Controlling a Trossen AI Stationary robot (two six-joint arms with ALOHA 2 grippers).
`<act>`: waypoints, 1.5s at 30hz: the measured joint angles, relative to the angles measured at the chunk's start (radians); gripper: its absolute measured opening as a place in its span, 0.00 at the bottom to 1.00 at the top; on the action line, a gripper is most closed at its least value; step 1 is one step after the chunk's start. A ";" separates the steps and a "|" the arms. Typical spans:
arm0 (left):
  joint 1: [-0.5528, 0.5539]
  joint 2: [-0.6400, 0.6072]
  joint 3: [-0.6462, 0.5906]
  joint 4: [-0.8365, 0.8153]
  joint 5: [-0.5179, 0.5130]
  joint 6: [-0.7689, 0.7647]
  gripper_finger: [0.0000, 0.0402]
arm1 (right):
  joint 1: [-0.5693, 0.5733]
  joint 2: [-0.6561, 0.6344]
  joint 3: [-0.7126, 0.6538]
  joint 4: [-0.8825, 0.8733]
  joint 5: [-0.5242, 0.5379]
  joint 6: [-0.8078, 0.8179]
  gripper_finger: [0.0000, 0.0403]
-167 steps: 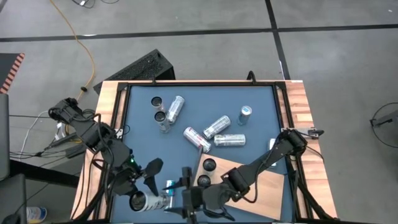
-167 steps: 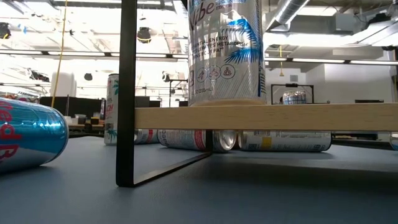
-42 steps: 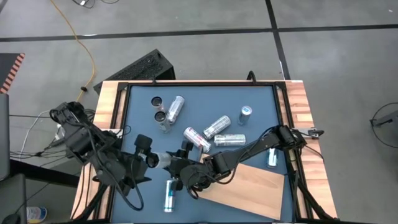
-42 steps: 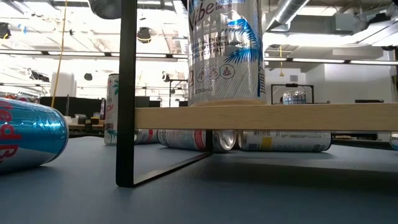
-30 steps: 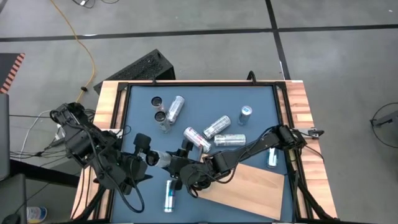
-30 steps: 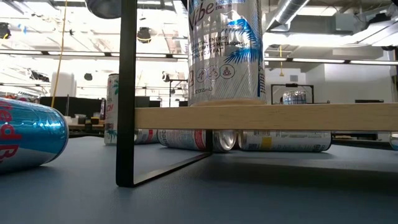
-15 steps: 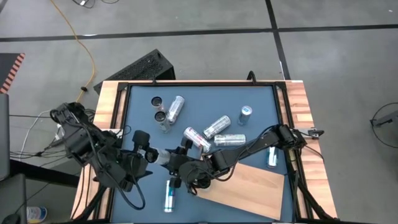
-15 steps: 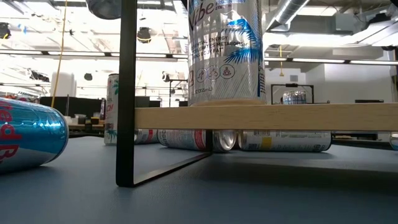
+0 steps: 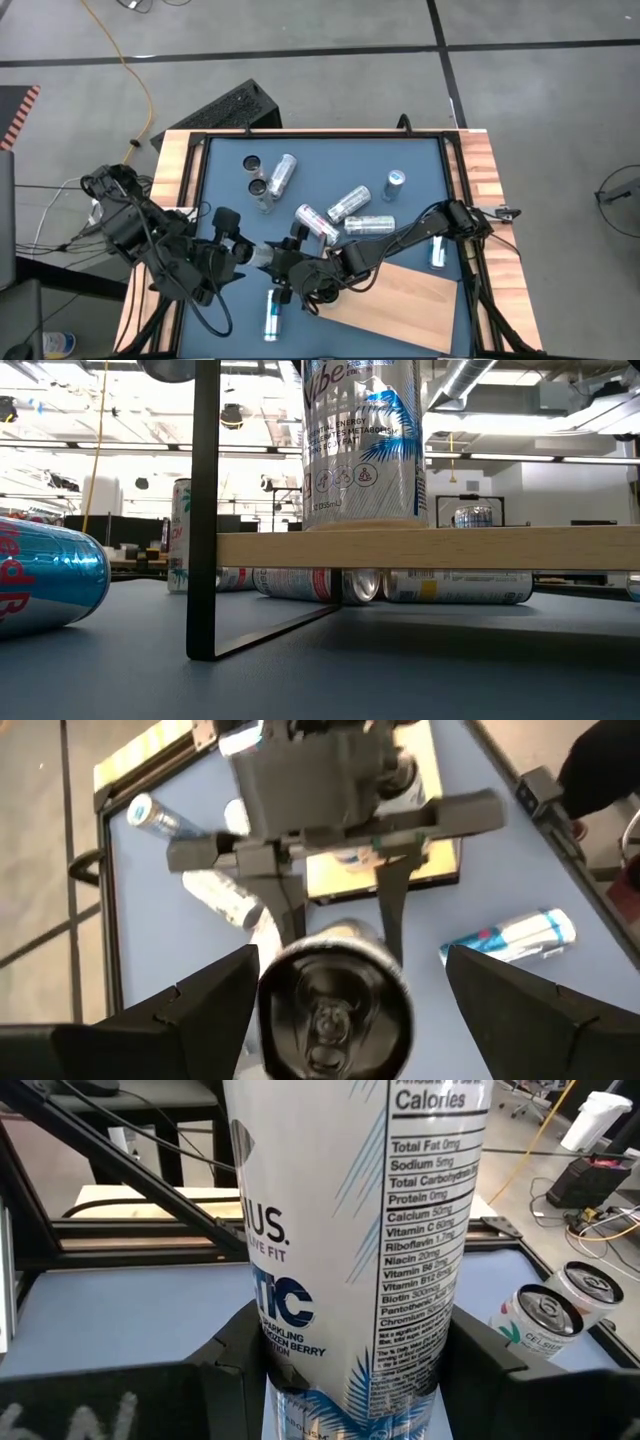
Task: Place canned beverage on shelf
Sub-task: Put the white blue can on the shelf
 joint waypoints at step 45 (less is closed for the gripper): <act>0.071 -0.001 -0.060 0.020 0.088 0.055 0.60 | 0.046 -0.094 0.035 -0.285 -0.040 -0.080 0.64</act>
